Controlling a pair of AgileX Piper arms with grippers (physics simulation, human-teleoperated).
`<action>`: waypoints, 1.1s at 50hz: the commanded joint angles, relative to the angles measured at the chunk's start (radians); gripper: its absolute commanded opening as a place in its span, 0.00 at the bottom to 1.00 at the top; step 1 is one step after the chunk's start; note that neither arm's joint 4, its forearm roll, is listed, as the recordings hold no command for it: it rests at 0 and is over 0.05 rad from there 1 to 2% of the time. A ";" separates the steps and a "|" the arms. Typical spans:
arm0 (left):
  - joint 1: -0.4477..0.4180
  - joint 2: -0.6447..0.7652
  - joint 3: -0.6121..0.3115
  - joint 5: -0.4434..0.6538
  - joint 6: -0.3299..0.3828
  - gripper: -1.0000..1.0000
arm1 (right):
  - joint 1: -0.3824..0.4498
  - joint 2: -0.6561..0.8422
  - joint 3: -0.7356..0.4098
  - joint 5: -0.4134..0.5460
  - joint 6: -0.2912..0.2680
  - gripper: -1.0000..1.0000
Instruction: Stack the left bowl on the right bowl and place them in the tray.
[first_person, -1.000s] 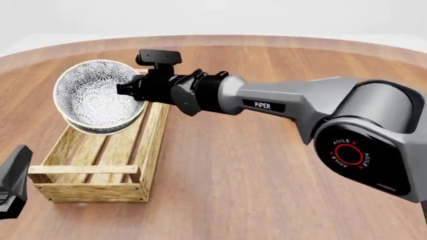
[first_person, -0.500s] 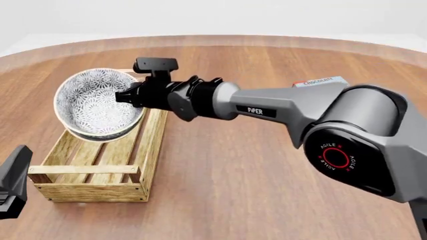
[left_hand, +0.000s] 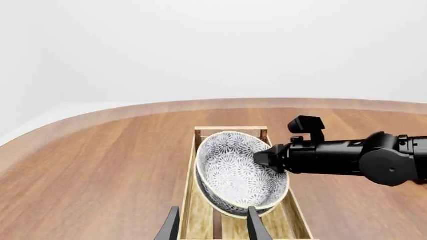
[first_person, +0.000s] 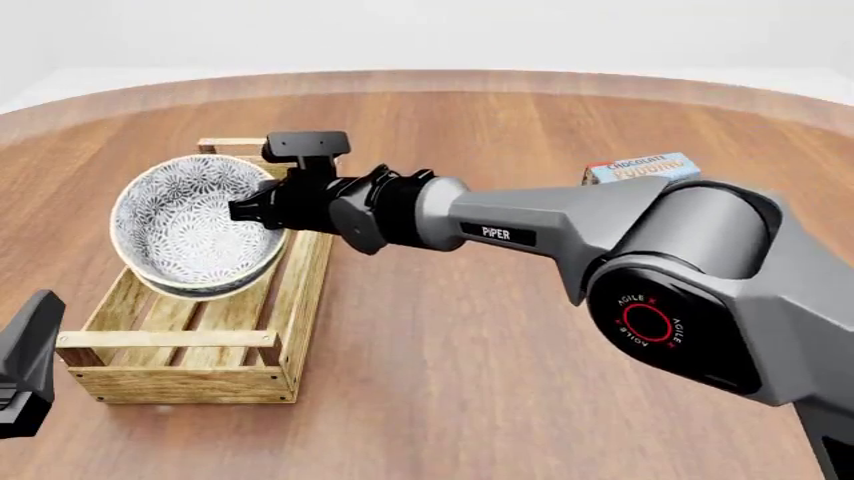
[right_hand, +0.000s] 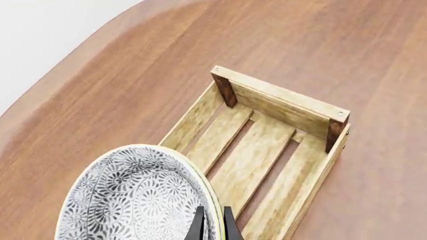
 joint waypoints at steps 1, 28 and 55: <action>0.000 0.000 0.000 0.000 0.000 1.00 | 0.004 0.011 -0.023 0.004 0.004 0.00; 0.000 0.000 0.000 0.000 0.000 1.00 | 0.013 0.038 -0.059 0.045 -0.032 1.00; 0.000 0.000 0.000 0.000 0.000 1.00 | -0.002 0.029 -0.054 0.051 -0.040 1.00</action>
